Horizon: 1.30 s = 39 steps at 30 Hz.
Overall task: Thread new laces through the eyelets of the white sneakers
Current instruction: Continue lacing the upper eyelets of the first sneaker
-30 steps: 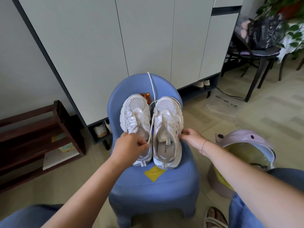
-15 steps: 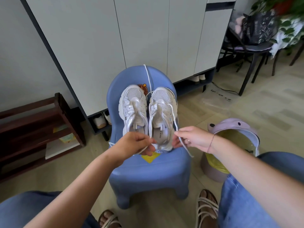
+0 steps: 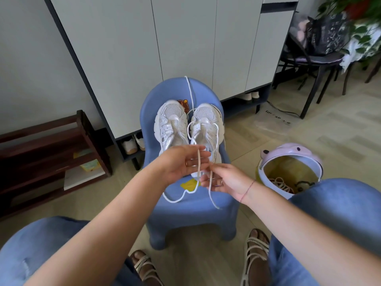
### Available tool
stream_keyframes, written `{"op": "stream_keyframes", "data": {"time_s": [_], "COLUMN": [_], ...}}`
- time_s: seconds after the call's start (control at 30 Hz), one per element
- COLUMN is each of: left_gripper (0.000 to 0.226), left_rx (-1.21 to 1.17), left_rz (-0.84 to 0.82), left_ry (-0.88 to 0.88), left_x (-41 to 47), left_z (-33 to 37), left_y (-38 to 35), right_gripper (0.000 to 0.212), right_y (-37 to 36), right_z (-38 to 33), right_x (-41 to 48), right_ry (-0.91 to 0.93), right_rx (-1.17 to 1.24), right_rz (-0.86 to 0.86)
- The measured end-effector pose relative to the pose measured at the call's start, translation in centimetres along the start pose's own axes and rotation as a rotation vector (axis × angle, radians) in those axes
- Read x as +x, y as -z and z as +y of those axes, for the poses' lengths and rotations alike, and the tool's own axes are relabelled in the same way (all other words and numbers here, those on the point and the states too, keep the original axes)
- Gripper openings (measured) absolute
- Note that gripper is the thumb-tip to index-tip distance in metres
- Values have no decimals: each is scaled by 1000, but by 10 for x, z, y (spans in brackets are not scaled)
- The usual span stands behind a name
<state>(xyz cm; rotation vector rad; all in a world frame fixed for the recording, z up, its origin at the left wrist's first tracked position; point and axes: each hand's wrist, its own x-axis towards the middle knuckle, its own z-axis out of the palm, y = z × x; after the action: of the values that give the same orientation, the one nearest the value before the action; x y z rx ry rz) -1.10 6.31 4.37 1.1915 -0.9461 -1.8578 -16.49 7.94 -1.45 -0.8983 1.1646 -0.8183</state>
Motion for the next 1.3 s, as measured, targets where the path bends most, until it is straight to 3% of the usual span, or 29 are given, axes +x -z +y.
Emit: {"op": "stream_keyframes", "data": {"time_s": [0.13,0.27,0.43,0.57,0.67,0.8,0.9,1.13,1.3], "left_gripper": [23,28,28,12,24,32,20,16,10], "left_rx": [-19,390,677,734,931,1133,1180,1137,1154], "left_rz": [-144,135,381,412,414,449,514,636,676], "left_ry": [-67,-90,-118,-312,-434,-470,-481,-473,-473], "left_x": [-4,11,38,56,78,116,136,153,156], "left_z": [28,28,16,29,38,37,36,24,24], "left_y": [0,12,37,33,21,10,4,3,1], "right_gripper": [29,26,24,25,21,21,20,22,11], "right_y": [4,7,20,36,46,52,54,60,60], "right_z": [-1,-10,-28,-53,-70,-83,-83,-68,-71], "right_x": [5,14,30,48,75,112,132,149,152], "right_ry": [-8,-15,47,117,234,336,362,378,425], "right_rx": [81,165,-251,-365,-483,-598,-586,-506,-535], "right_rz": [-7,54,249,344,404,470,494,480,492]}}
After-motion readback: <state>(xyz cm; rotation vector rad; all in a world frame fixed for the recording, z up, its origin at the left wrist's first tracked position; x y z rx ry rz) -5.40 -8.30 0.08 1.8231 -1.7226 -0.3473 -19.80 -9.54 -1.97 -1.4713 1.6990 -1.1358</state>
